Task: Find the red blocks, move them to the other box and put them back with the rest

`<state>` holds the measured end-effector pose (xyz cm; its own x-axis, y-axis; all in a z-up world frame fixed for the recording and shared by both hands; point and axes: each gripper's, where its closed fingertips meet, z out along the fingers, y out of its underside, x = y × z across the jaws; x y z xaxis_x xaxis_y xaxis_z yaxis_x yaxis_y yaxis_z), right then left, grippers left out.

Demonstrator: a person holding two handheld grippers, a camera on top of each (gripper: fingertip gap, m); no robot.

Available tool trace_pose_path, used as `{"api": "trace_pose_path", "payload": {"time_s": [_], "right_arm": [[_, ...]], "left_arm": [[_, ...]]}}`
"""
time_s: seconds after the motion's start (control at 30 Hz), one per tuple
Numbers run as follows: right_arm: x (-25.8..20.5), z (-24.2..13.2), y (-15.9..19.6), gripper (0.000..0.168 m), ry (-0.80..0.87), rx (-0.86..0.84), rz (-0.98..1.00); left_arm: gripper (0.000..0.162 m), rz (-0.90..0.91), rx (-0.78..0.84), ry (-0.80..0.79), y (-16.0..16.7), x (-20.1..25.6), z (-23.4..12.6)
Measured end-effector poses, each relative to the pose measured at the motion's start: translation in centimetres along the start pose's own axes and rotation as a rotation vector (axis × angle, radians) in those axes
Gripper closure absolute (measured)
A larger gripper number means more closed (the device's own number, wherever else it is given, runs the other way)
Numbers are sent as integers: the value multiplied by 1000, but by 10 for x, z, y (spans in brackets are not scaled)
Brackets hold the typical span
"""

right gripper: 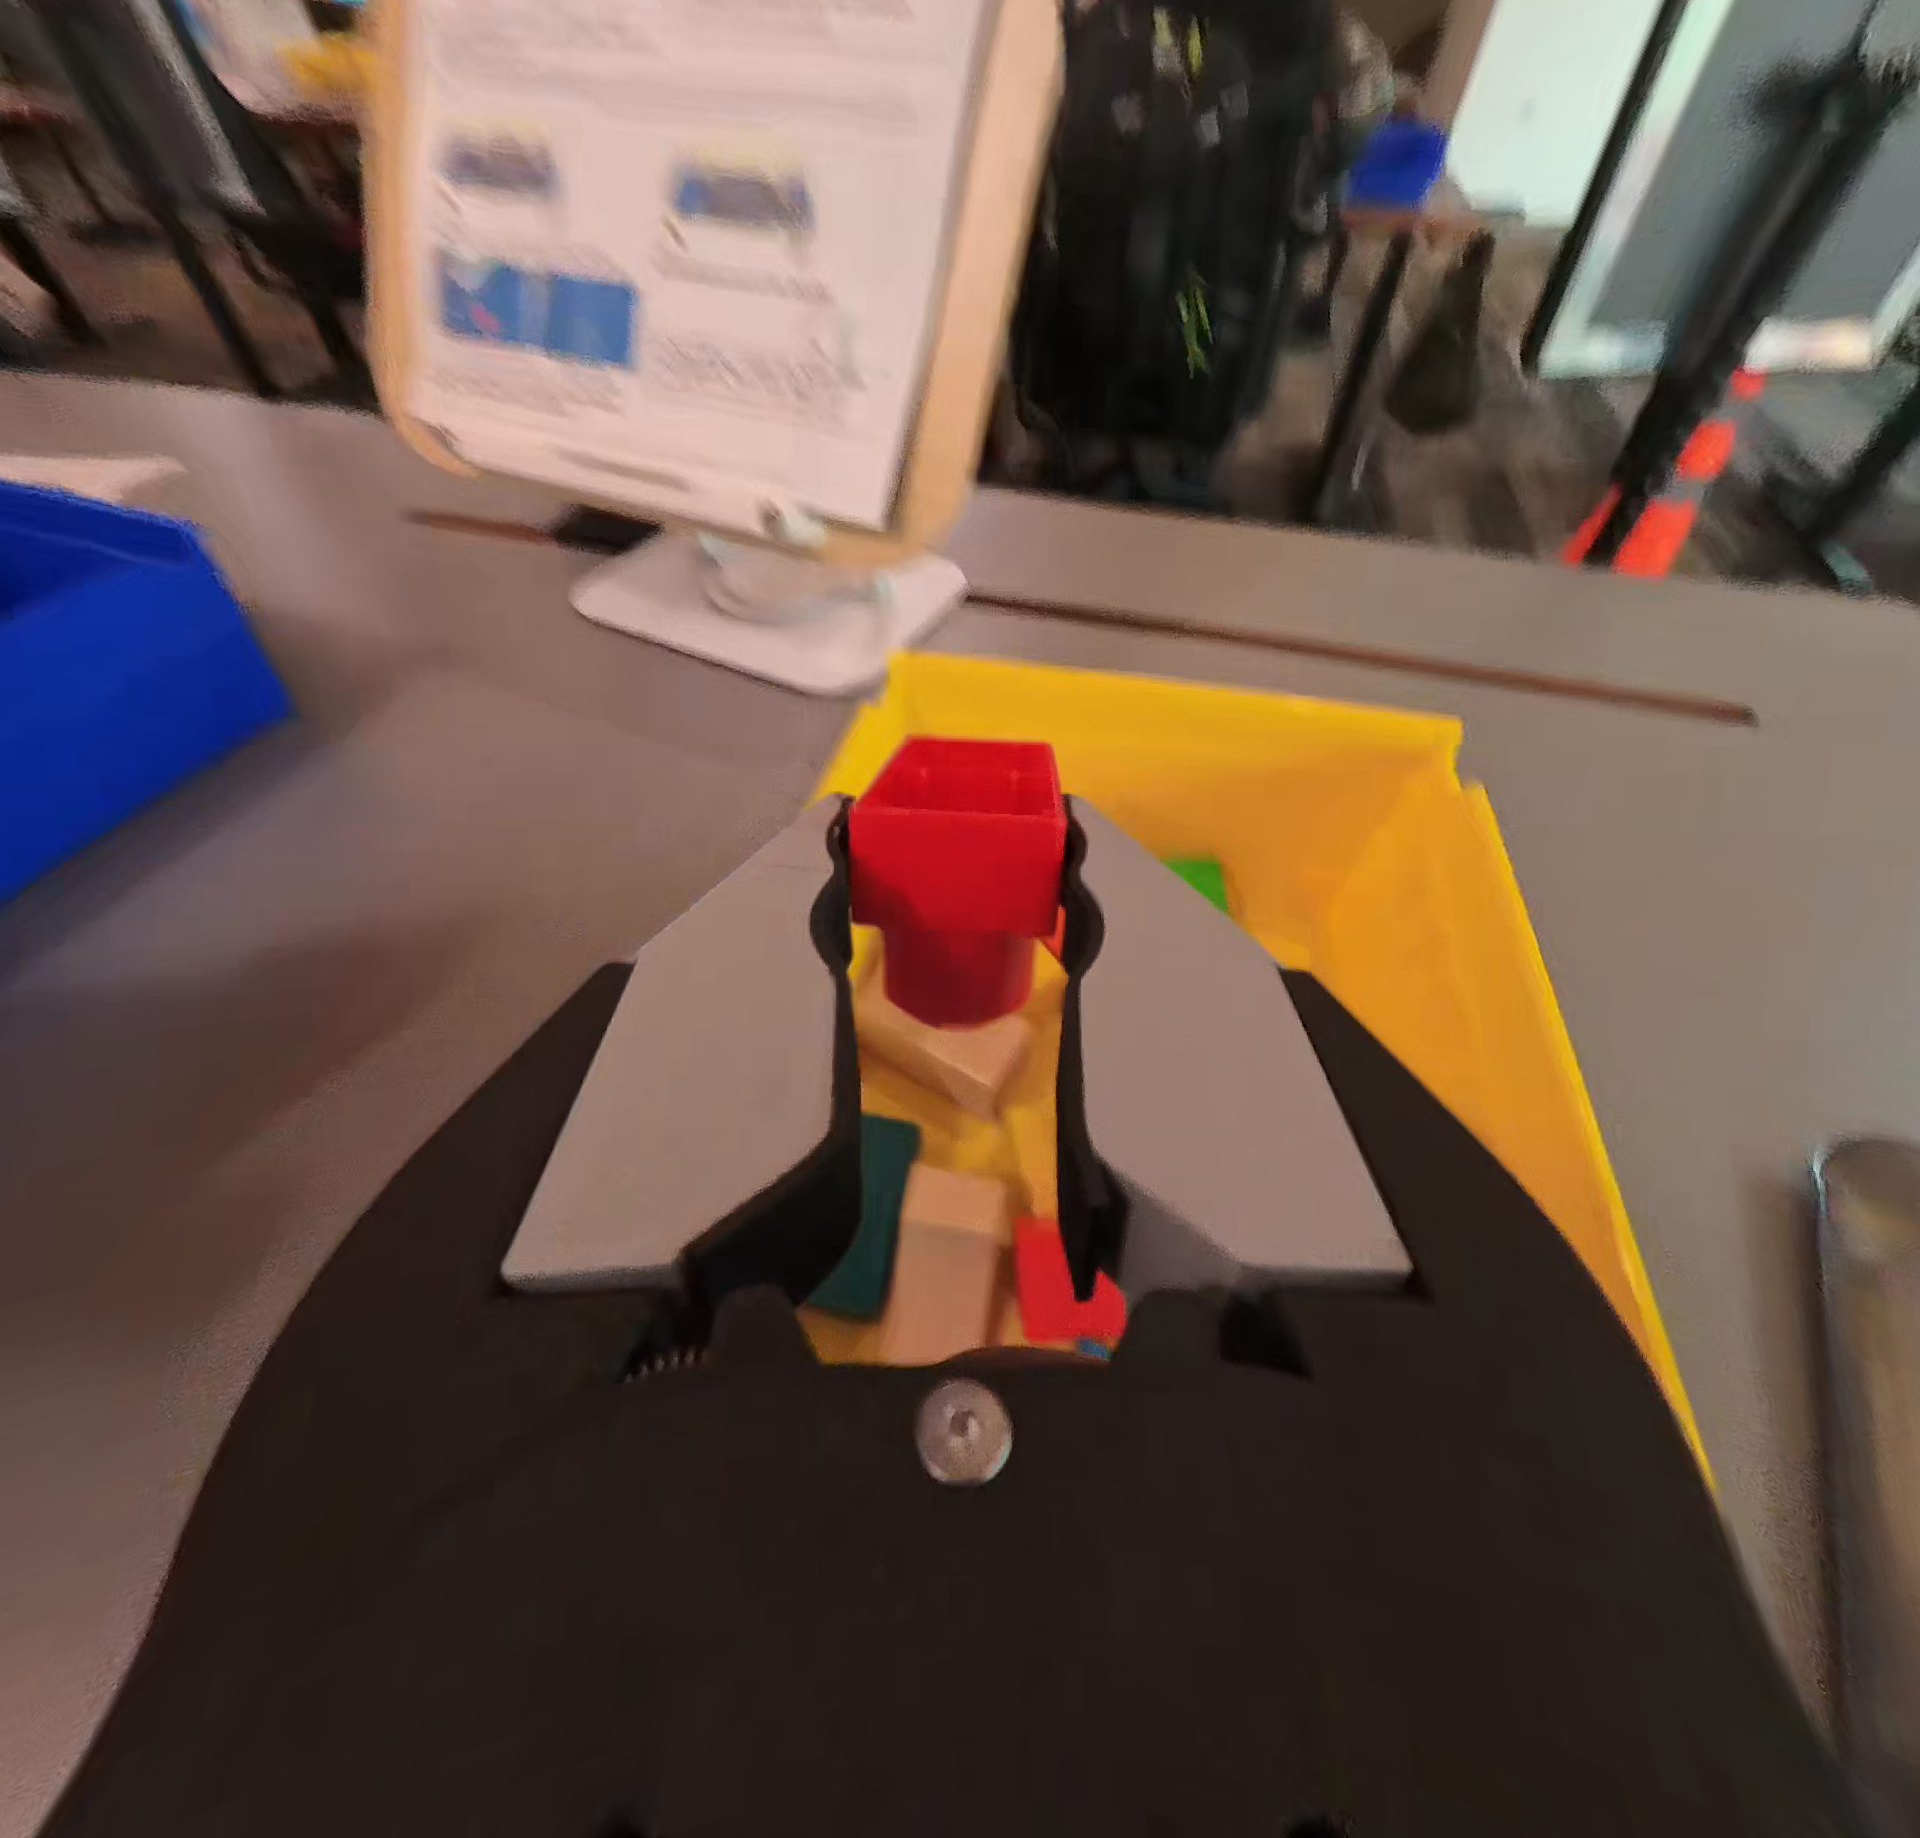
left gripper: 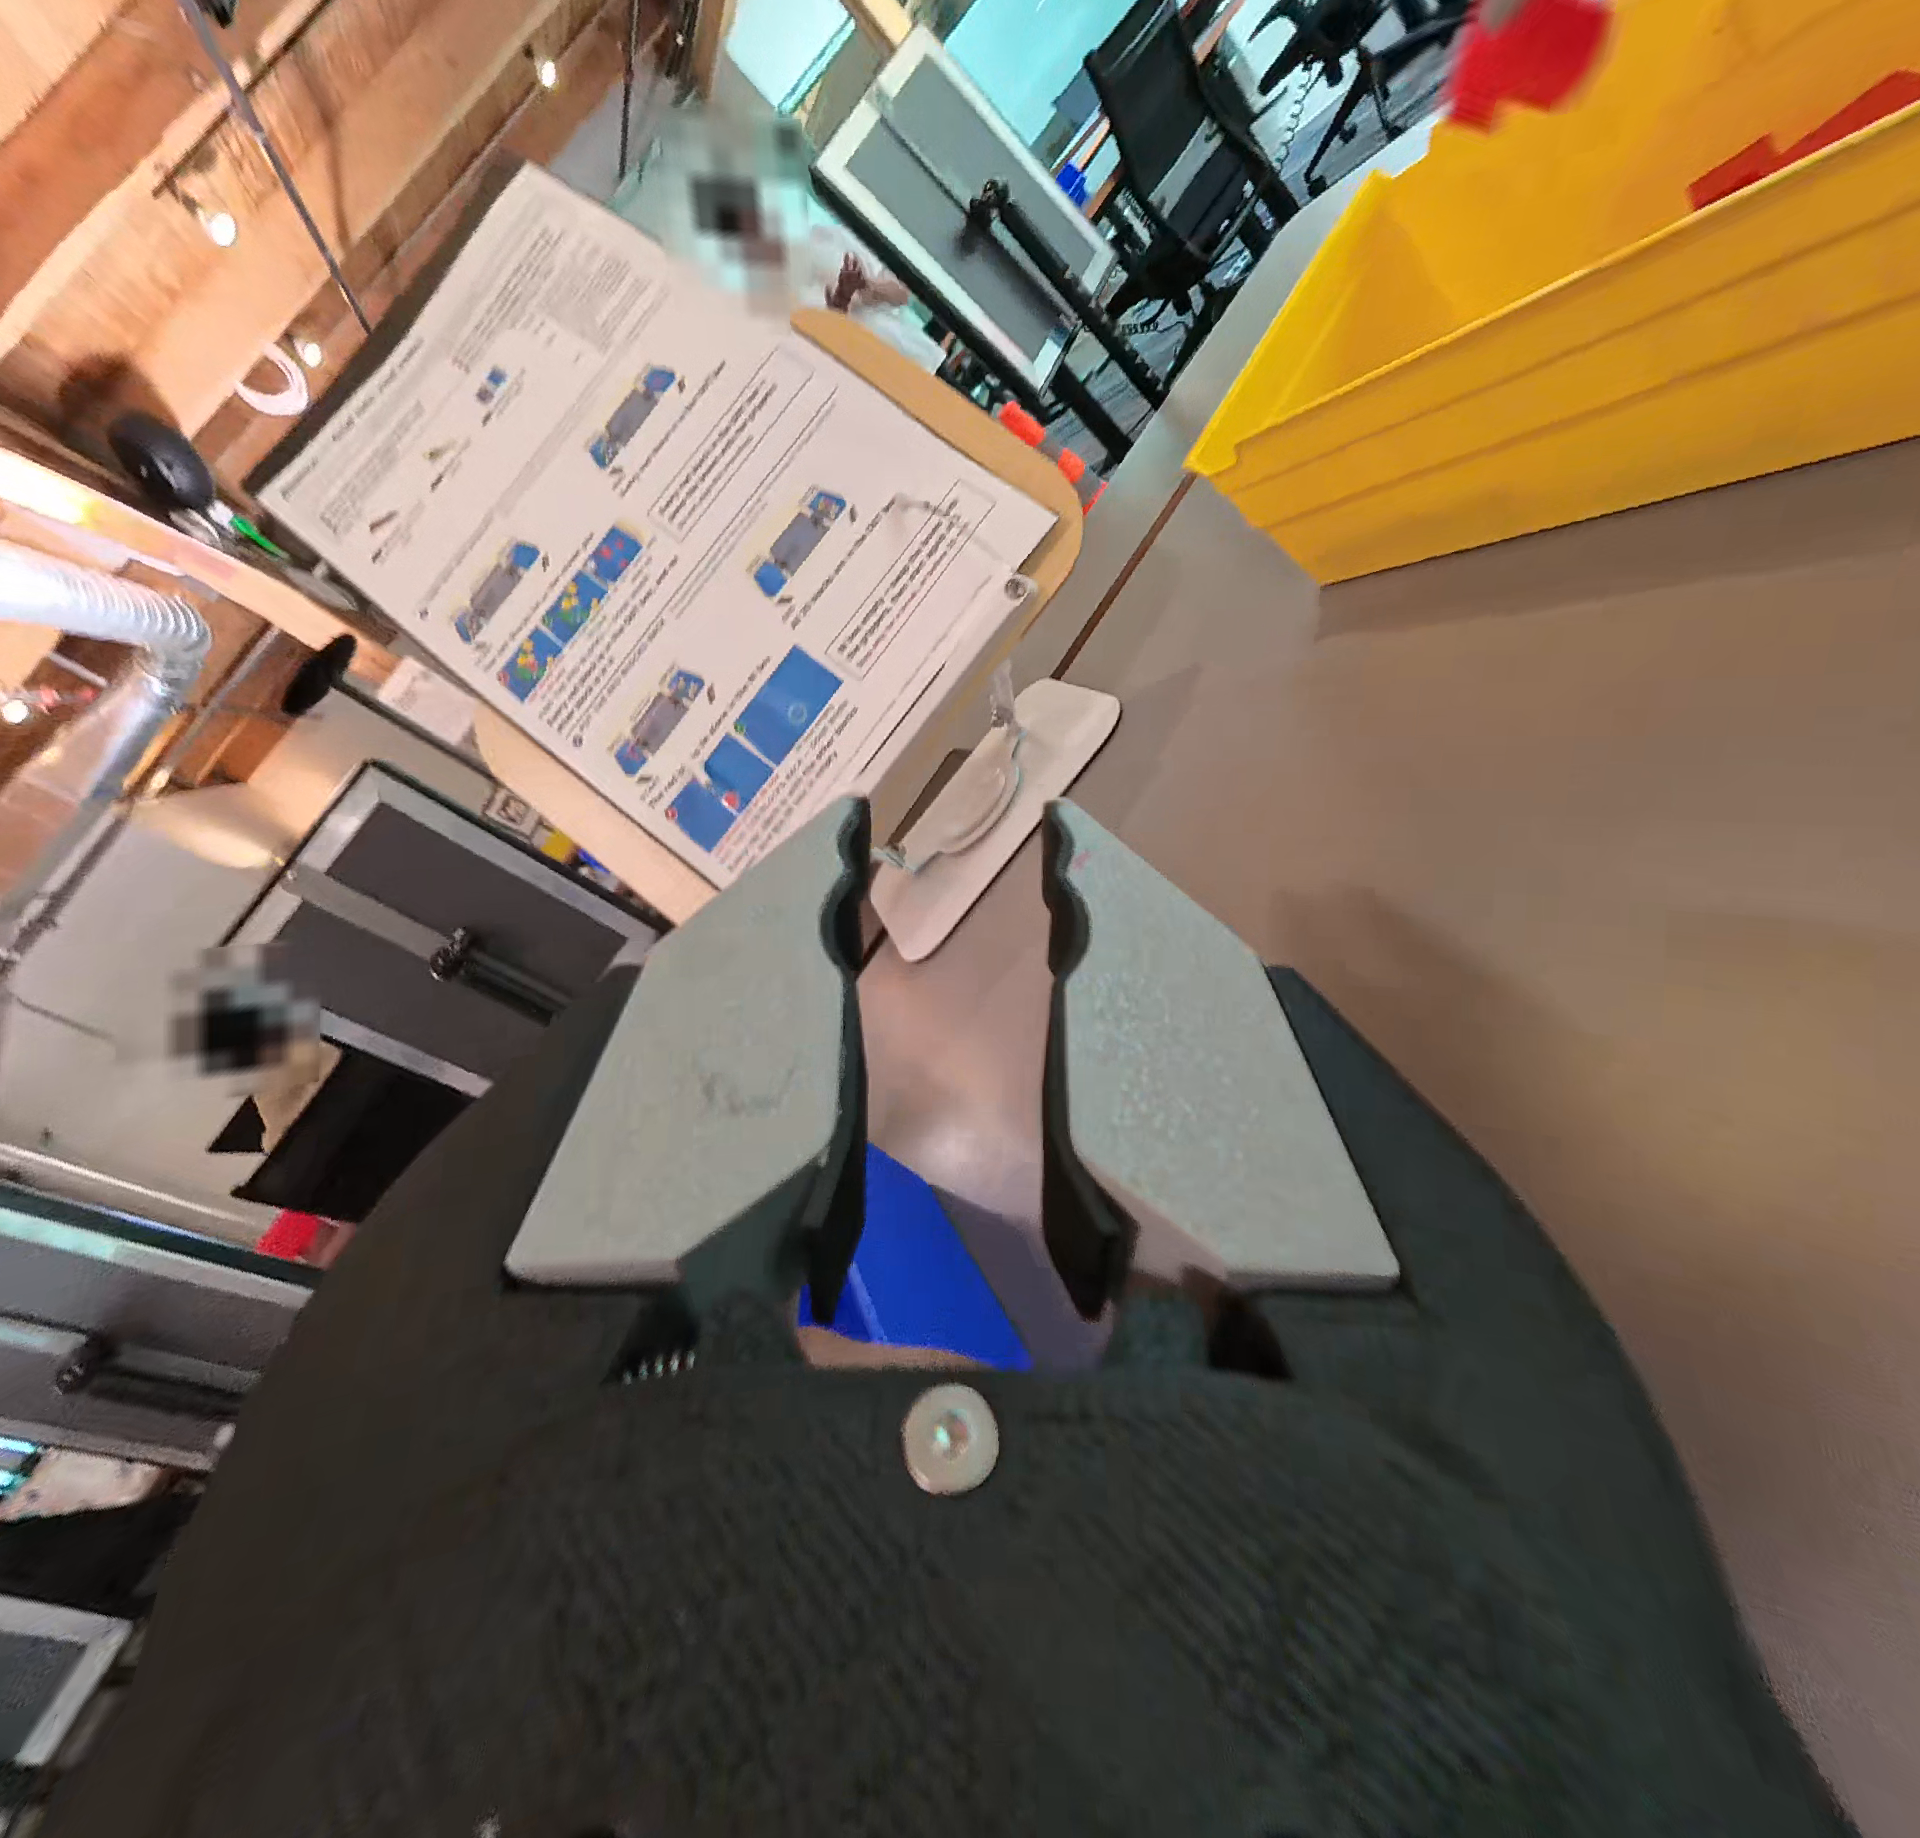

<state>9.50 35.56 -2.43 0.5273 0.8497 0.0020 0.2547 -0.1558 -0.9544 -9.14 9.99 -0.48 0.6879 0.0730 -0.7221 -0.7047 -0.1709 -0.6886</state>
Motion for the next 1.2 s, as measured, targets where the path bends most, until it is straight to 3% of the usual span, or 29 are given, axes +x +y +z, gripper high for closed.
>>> {"api": "trace_pose_path", "payload": {"time_s": [0.07, 0.13, 0.37, 0.77, 0.9, 1.2], "right_arm": [[20, 17, 32, 119, 42, -139, 8], [31, 25, 47, 116, 84, -201, -12], [10, 3, 7, 123, 30, -43, -44], [-28, -6, -8, 123, -57, -5, -91], [-32, -7, -10, 123, -80, 5, -81], [-34, -10, -13, 123, -89, 14, -85]], "left_arm": [[132, -61, -13, 2, 7, -10, -2], [132, -114, -41, 4, 19, -22, -6], [132, -247, -259, 34, 96, -71, -35], [119, -134, -919, 401, 240, -72, -93], [118, -66, -1069, 530, 267, -68, -114], [107, 303, -1285, 926, 299, -66, -158]]}}
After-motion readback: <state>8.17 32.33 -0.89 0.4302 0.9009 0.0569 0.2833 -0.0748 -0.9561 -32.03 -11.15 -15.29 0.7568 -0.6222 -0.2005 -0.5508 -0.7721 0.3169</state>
